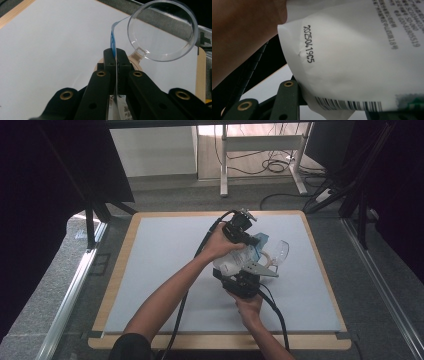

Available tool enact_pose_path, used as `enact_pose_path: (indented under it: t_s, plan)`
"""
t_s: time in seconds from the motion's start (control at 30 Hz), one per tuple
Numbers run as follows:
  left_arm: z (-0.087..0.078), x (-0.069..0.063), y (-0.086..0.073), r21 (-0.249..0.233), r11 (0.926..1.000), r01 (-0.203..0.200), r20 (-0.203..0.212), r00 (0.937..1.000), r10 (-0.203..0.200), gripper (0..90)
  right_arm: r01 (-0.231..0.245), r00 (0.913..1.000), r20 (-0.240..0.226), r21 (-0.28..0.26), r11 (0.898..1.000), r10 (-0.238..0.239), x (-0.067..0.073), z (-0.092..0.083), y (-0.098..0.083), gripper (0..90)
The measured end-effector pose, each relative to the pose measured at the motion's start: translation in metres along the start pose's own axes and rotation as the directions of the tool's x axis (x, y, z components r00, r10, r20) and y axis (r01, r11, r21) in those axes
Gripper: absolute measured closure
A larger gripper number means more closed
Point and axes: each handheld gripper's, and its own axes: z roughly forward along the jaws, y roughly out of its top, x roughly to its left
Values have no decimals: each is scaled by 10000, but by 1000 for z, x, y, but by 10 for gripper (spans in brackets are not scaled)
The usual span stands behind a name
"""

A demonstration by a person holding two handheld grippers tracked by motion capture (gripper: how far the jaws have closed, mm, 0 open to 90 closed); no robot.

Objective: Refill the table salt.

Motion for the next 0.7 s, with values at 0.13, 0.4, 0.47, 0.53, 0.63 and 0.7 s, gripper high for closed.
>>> enact_pose_path:
  t_s: [0.13, 0.4, 0.47, 0.53, 0.63, 0.7]
  plan:
    - [0, 0, 0, 39, 10000, 0, -7, 10000, 0, 899, -32, 10000, 2, -18, 10000, 32, 0, 0, 0, 609]
    - [3, 2, -1, 117, 9999, 16, -19, 10000, -16, 898, -131, 9999, 22, 57, 9999, 131, -1, 1, -1, 607]
    - [5, 2, -2, 159, 9999, 64, -30, 10000, -63, 899, -175, 9998, 19, 96, 9998, 175, -2, 2, -1, 607]
    - [5, 3, -2, 148, 9999, 71, -23, 10000, -70, 898, -182, 9998, 9, 131, 9997, 182, -2, 2, -2, 607]
    - [5, 2, -2, 155, 9999, 71, -51, 10000, -70, 899, -191, 9998, -16, 135, 9997, 191, -2, 2, -2, 607]
    - [5, 2, -2, 176, 9998, 75, -51, 10000, -74, 898, -247, 9997, -38, 142, 9996, 248, -2, 2, -2, 607]
